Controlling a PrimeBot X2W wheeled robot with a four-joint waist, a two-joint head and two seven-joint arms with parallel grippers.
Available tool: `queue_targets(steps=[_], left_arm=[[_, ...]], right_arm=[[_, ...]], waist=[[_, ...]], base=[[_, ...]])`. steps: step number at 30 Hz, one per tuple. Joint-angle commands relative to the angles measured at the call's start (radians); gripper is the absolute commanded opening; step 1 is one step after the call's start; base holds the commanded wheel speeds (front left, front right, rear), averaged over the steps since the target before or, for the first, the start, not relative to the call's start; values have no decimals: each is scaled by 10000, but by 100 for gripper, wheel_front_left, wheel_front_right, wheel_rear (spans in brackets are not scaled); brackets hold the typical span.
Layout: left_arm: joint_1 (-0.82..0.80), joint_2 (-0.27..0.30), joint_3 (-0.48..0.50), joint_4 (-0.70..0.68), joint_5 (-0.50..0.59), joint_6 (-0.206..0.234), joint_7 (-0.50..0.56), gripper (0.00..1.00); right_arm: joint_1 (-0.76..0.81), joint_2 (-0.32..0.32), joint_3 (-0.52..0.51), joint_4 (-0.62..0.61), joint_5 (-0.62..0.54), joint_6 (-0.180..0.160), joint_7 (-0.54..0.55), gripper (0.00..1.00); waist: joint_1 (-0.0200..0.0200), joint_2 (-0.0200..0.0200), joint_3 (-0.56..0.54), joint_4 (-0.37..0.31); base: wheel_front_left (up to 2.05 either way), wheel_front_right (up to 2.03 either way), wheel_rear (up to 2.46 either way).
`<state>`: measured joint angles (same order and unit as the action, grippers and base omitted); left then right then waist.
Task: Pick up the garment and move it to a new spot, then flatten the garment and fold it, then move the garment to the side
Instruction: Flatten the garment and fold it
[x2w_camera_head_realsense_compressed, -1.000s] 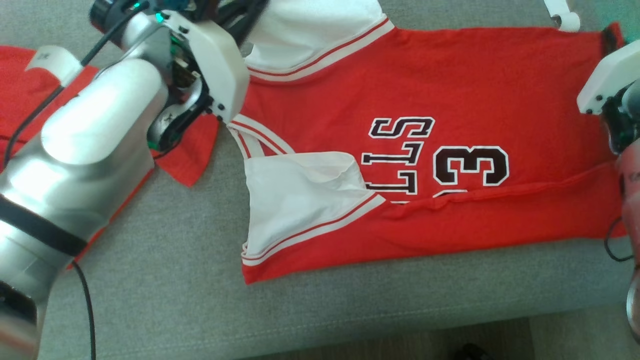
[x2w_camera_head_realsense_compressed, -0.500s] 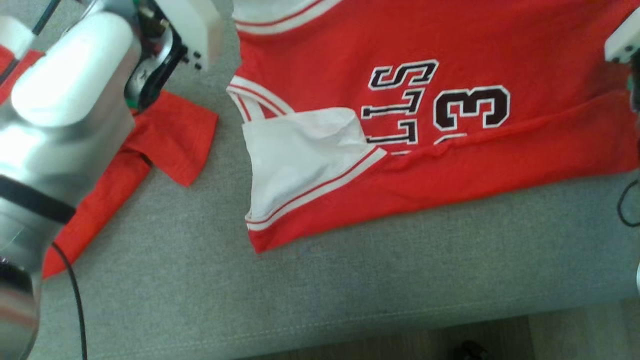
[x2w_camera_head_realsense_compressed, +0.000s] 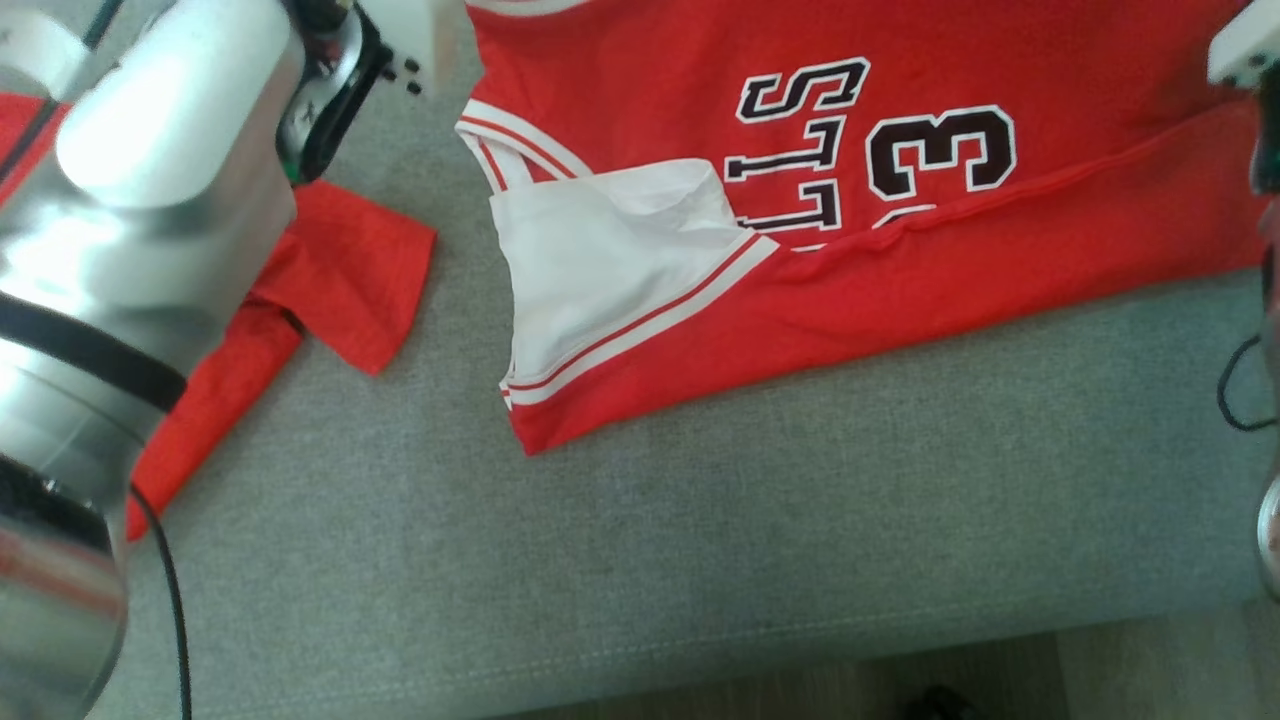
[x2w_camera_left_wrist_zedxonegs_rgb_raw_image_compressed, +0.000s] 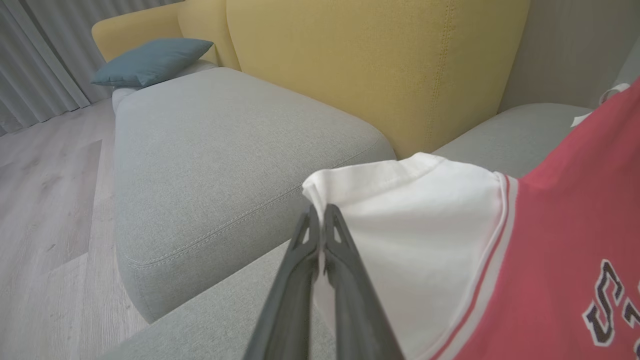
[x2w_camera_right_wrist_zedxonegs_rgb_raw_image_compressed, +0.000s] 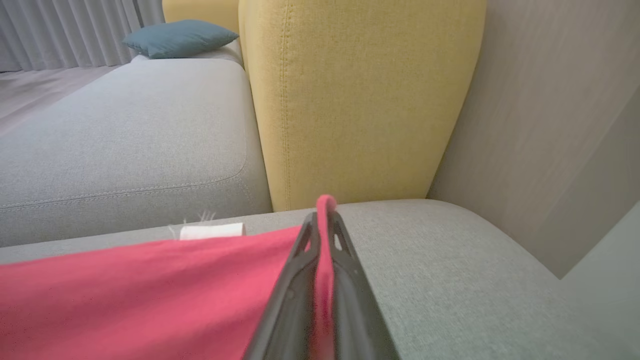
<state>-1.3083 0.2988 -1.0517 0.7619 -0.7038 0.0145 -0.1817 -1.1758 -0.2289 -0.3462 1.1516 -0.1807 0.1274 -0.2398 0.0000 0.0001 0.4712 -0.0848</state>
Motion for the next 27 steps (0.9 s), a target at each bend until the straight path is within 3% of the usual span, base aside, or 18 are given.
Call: queue_targets(steps=[1, 8, 13, 19, 27], left_arm=[[-207, 236, 276, -77, 52, -66, -139, 0], [526, 414, -86, -503, 42, -292, -120, 0], [1436, 813, -613, -1703, 123, -284, 313, 0], [2537, 1451, -1221, -3573, 123, -33, 1134, 0], [3875, 2274, -1768, -6086, -18, 632, 2344, 0]], right_arm=[[104, -2, 3, -127, -86, 33, -145, 0], [752, -272, 142, 563, -216, 33, -48, 0], [1199, -520, 395, 924, -275, 33, 281, 0], [1667, -728, 700, 1151, -260, 33, 798, 0], [2368, -861, 1455, 1332, -100, 33, 2071, 0]], waist=[[0, -1, -203, 24], [0, -1, -848, 108], [0, -1, -1366, 208], [0, -1, -1844, 325], [0, -1, -2431, 279]], base=[[0, 0, 0], [0, 0, 0], [0, 0, 0], [0, 0, 0], [0, 0, 0]])
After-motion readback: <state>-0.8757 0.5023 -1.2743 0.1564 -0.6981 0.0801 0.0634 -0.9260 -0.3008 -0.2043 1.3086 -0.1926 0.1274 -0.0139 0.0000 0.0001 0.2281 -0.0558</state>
